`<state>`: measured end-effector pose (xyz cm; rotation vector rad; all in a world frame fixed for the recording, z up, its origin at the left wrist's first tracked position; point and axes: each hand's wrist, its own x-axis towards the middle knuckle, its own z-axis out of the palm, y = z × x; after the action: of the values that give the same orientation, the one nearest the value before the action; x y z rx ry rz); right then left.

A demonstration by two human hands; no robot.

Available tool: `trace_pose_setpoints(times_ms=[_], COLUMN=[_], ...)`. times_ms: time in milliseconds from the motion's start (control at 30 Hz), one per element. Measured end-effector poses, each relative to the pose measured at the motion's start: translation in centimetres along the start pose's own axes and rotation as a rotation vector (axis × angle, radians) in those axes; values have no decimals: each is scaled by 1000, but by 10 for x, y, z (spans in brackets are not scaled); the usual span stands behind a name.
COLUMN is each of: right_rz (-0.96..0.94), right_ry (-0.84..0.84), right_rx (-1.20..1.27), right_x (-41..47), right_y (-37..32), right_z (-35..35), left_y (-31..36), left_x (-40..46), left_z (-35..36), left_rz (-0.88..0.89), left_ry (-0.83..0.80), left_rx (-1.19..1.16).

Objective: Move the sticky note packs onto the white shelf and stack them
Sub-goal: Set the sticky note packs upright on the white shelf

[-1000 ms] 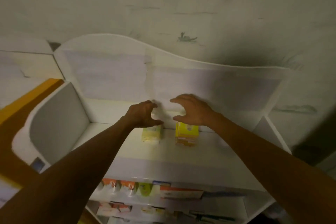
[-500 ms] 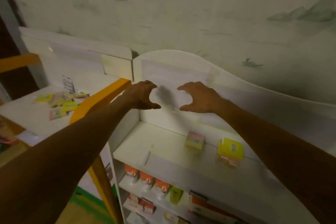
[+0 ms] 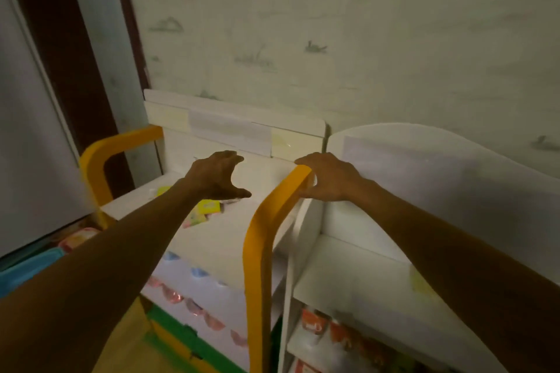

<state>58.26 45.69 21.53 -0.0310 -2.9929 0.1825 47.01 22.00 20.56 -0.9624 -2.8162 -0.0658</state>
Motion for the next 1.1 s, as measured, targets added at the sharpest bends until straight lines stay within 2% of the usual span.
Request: trace_pose_setpoints(times_ms=[233, 433, 833, 1100], right_rz=[-31, -50, -135, -121], right_ry=[17, 0, -28, -49], right_rx=[0, -39, 29, 40], right_x=[64, 118, 264, 339], right_y=[-91, -138, -162, -158], right_z=[17, 37, 91, 117], left_y=[-119, -187, -304, -351], left_x=[-24, -21, 43, 115], left_z=[-12, 3, 63, 104], left_rz=[-61, -147, -265, -294], left_ry=[-4, -17, -81, -115], left_rx=[8, -31, -64, -89])
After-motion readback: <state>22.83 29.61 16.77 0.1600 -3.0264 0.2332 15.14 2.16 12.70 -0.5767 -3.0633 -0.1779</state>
